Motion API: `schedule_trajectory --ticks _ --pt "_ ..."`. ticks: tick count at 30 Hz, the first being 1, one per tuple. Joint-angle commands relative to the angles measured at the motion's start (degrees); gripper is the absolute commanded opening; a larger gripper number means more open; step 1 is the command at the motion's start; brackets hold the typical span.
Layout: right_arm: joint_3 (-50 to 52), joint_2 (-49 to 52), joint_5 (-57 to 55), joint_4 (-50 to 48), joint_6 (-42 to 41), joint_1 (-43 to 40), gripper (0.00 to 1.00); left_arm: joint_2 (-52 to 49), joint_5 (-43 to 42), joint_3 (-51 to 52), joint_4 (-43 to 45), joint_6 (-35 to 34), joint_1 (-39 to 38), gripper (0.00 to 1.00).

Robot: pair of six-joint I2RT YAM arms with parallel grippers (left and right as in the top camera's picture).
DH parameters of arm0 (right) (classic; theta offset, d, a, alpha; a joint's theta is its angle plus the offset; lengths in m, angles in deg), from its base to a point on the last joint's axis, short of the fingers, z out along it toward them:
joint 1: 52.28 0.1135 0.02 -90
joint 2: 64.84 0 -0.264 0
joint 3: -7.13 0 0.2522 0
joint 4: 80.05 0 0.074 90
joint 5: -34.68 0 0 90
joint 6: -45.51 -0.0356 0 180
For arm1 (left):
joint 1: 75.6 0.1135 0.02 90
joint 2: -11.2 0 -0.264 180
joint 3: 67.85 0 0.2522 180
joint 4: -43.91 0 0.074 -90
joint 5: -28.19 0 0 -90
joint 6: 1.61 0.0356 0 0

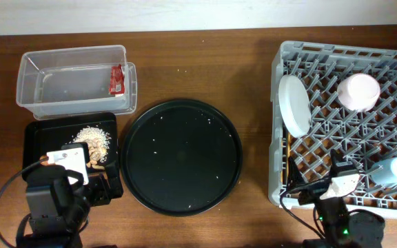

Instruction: Sort waste into correct bins and load items into the dishwasher rack

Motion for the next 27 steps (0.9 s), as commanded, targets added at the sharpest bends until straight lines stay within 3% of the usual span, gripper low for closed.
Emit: schedule_trajectory --ticks 1,4,9,27 --pt "6.38 -0.83 -0.79 -8.37 -0.22 -0.37 0.98 0.17 -0.59 0.42 0.11 0.92 0.02 0.99" --pt "16.57 -0.83 -0.76 -27.19 -0.20 -0.37 0.98 0.17 -0.59 0.42 0.11 0.92 0.00 0.99" --pt "17.75 -0.83 -0.07 -17.09 3.58 -0.37 0.98 0.17 -0.59 0.42 0.11 0.92 0.00 0.99" --pt "17.75 -0.81 -0.09 -17.31 3.63 -0.37 0.98 0.17 -0.59 0.42 0.09 0.92 0.00 0.99"
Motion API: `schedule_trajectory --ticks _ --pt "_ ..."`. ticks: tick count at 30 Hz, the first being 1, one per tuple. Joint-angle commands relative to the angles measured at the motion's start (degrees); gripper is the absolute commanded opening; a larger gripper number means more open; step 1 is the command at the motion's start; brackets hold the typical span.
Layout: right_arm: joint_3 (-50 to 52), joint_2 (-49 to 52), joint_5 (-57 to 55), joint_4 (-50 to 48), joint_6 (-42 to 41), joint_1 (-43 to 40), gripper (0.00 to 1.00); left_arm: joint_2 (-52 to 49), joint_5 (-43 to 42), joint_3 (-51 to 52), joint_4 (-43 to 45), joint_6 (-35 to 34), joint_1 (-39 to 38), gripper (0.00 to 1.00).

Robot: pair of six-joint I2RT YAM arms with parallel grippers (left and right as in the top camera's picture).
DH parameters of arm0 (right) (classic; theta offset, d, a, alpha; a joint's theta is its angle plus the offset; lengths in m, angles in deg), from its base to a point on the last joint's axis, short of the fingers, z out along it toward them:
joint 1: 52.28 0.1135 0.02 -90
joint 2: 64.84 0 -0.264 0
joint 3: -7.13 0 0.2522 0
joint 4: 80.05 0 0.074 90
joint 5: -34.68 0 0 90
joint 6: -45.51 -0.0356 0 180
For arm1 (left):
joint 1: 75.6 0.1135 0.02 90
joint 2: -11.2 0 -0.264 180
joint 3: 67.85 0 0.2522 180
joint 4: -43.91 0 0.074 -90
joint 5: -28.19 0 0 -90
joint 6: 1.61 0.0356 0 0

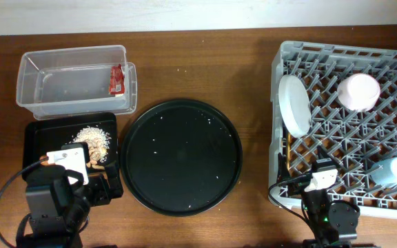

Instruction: Sort waste into correct bins and load items into the dishwasher rack

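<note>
The grey dishwasher rack (pixel 391 62) at the right holds an upright white plate (pixel 295 105), a pink cup (pixel 358 91) and a pale blue cup (pixel 391 171). A large round black plate (pixel 181 157) with a few crumbs lies mid-table. A black square bin (pixel 36 138) holds food scraps (pixel 92 142). A clear plastic bin (pixel 40 86) holds a red sachet (pixel 116 79). My left gripper (pixel 105 189) sits at the black bin's near right corner. My right gripper (pixel 320 167) is at the rack's near left part. Their fingers are too dark to read.
The wooden table's far edge runs along the top of the view. Both arm bases stand at the near edge, with cables trailing beside them. The rack's wall rises just right of the round plate.
My right arm has shifted left along the rack's near edge, away from the pale blue cup. The left arm and all objects are unchanged.
</note>
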Motion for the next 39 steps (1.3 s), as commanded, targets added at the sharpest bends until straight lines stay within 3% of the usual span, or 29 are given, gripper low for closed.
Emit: schedule_trajectory --ticks 1,7,13,16,18,21,39 --pt "0.28 -0.44 -0.09 0.35 0.35 -0.37 0.98 0.17 -0.59 0.39 0.09 0.92 0.02 0.99" --pt "0.28 -0.44 -0.09 0.35 0.35 -0.37 0.99 6.01 2.47 5.60 1.77 1.40 -2.12 0.99" --pt "0.28 -0.44 -0.09 0.35 0.35 -0.37 0.98 27.91 5.86 32.81 26.62 4.15 -9.29 0.99" --pt "0.28 -0.44 -0.09 0.35 0.35 -0.37 0.98 33.90 5.79 44.06 43.85 4.87 -9.75 0.99" --pt "0.28 -0.44 -0.09 0.35 0.35 -0.37 0.98 36.24 3.69 50.53 58.12 10.36 -9.75 0.99" --pt "0.28 -0.44 -0.09 0.35 0.35 -0.37 0.98 36.20 2.38 51.28 53.59 12.57 -9.97 0.99" --pt "0.28 -0.44 -0.09 0.37 0.35 -0.37 0.98 36.17 2.36 51.28 53.62 12.55 -9.94 0.99"
